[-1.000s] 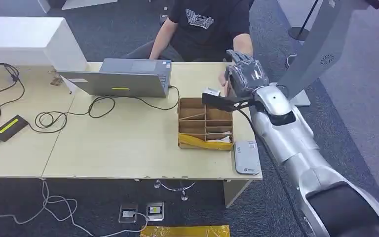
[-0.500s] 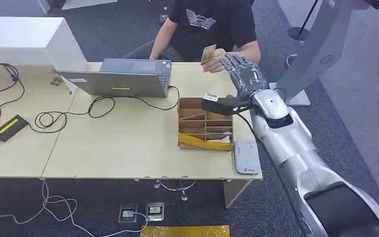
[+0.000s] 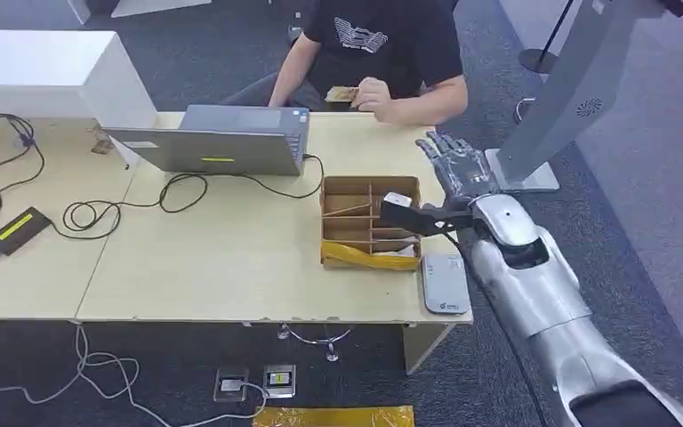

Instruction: Pass the card to the sensor for recognition and then transmit it.

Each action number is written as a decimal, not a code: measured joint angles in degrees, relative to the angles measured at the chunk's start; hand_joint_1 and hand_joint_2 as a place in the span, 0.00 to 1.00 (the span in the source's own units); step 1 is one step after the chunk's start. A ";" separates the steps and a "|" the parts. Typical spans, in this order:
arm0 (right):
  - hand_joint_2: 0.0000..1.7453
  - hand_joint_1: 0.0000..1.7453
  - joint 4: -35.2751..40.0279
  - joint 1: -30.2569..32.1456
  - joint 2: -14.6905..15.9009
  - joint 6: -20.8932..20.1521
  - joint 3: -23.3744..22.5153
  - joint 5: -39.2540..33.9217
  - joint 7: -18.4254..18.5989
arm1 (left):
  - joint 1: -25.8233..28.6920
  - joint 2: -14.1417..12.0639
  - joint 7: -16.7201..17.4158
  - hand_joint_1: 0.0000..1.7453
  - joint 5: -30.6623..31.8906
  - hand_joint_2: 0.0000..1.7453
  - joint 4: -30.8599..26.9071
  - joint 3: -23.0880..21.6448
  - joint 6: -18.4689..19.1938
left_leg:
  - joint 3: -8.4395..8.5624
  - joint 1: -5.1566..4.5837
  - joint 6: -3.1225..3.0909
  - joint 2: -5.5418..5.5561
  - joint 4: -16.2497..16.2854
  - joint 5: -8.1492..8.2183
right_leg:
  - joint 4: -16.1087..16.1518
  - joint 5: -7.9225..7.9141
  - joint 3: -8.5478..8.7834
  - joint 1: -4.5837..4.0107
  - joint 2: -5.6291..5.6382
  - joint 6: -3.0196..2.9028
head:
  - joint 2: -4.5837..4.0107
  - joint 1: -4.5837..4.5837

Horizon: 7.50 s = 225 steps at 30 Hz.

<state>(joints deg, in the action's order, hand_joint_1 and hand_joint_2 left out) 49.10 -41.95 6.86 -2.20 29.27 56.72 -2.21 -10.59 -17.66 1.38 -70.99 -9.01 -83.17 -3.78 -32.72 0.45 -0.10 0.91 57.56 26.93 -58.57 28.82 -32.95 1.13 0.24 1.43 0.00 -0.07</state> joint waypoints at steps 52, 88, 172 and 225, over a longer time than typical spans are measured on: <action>1.00 0.00 22.88 20.68 -1.28 1.99 1.42 0.61 10.93 | -0.38 0.83 0.15 0.00 -1.42 0.00 0.00 0.00 -1.44 | -0.01 0.04 0.02 -0.07 -0.04 0.01 | 0.00 0.01 0.01 -0.05 0.04 -0.03 | 0.00 0.00; 1.00 0.00 9.43 15.16 -8.24 7.27 4.46 -0.53 10.86 | -0.38 0.87 0.07 0.00 -1.46 0.00 0.00 -0.04 -1.53 | -0.04 0.05 0.03 -0.03 -0.04 0.00 | -0.01 0.03 0.00 -0.06 0.03 -0.05 | 0.00 0.00; 1.00 1.00 -8.16 10.38 -10.23 15.67 4.65 7.54 10.93 | -0.38 2.12 -2.14 0.00 -0.31 0.00 0.00 -1.09 -1.40 | -0.03 0.05 0.03 -0.04 -0.03 0.01 | 0.00 0.03 -0.01 -0.06 0.04 -0.06 | 0.00 0.00; 1.00 0.93 -11.12 12.96 -10.95 21.59 4.08 7.02 8.42 | -0.40 2.25 -3.12 0.00 -0.59 0.00 0.00 -3.19 -1.42 | 0.02 0.08 0.06 -0.11 -0.04 0.03 | 0.00 0.03 0.00 -0.08 0.17 -0.06 | 0.00 0.00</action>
<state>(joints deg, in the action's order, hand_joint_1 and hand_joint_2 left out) 37.99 -28.99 -4.09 19.39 33.35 63.73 6.21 -10.99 -15.41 -1.75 -71.58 -9.01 -86.36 -5.20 -32.70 0.53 -0.04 0.80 57.52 26.96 -58.57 28.85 -32.95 1.05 0.42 1.36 0.00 -0.07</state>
